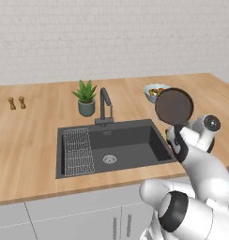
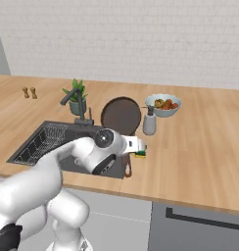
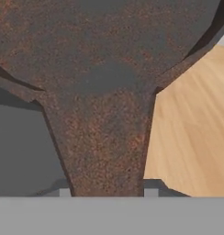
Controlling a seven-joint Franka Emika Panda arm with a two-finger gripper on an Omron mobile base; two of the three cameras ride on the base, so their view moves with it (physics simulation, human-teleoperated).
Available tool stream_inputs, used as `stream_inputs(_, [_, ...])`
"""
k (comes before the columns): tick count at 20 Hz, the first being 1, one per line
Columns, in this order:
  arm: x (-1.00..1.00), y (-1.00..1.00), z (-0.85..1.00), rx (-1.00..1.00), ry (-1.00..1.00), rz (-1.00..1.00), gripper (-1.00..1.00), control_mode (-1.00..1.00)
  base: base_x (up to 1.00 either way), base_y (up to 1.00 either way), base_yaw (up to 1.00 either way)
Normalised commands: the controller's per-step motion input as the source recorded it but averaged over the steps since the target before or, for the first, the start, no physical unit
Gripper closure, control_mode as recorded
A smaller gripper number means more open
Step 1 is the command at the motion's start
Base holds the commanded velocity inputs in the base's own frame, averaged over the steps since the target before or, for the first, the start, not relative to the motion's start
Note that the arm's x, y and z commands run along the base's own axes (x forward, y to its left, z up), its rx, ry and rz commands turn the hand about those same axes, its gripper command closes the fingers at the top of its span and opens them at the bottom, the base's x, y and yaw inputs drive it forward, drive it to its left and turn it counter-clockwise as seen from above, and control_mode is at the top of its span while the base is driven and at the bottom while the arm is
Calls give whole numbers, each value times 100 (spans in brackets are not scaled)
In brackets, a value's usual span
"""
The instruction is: Pick the pan and sponge and place them into the sink. Then turn on the water.
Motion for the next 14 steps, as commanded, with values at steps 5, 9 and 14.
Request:
stream_inputs(5, [0,55,46,0,57,23,100,-100,0,0,0])
stream_inputs(9, [1,18,8,5,34,32,100,-100,0,0,0])
stream_inputs(14, [33,4,-1,16,24,45,100,-100,0,0,0])
